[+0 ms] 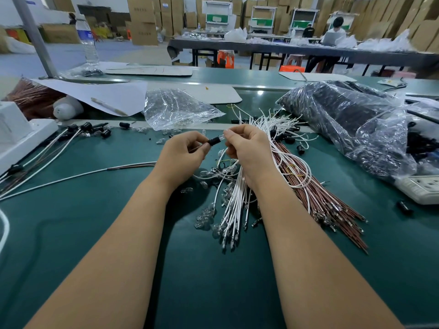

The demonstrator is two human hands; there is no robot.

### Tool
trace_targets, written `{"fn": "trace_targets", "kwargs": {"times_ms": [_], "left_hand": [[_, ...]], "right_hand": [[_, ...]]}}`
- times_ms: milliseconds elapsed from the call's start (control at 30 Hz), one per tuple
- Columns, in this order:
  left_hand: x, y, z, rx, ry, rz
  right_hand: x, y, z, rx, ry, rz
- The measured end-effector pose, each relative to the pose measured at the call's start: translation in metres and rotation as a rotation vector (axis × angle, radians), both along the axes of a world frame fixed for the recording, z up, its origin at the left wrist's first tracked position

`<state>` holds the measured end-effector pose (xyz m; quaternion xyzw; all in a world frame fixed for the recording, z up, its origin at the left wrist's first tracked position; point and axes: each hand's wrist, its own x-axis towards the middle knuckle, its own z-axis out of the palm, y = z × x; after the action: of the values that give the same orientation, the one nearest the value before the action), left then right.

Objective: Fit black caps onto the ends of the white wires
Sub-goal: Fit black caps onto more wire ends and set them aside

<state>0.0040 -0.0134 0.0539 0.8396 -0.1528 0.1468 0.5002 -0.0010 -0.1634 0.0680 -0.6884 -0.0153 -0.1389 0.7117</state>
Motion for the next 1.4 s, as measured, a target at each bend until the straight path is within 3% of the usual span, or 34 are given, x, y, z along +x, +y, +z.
{"fn": "trace_targets", "kwargs": {"times_ms": [500,900,1100,1400], "left_hand": [[-0.0056,0.0042,0.001,-0.122,0.043,-0.019],[-0.0046,0.0023,0.0006,-0.131,0.01,-0.033],[-0.0037,0.0033,-0.0011,-0.066,0.006,-0.026],[-0.0028,0.0031,-0.0042,-0.137,0.071,-0.033]], "right_hand": [[-0.0017,0.0014,-0.0054,0.003,0.058,0.101],[-0.0035,-0.0012,-0.0005,0.13,0.136,0.126],[-0.0031,0.0004,-0.0023,0.015,0.103,0.092],[-0.0041,-0.0006,-0.0028,-0.026,0.081,0.126]]}}
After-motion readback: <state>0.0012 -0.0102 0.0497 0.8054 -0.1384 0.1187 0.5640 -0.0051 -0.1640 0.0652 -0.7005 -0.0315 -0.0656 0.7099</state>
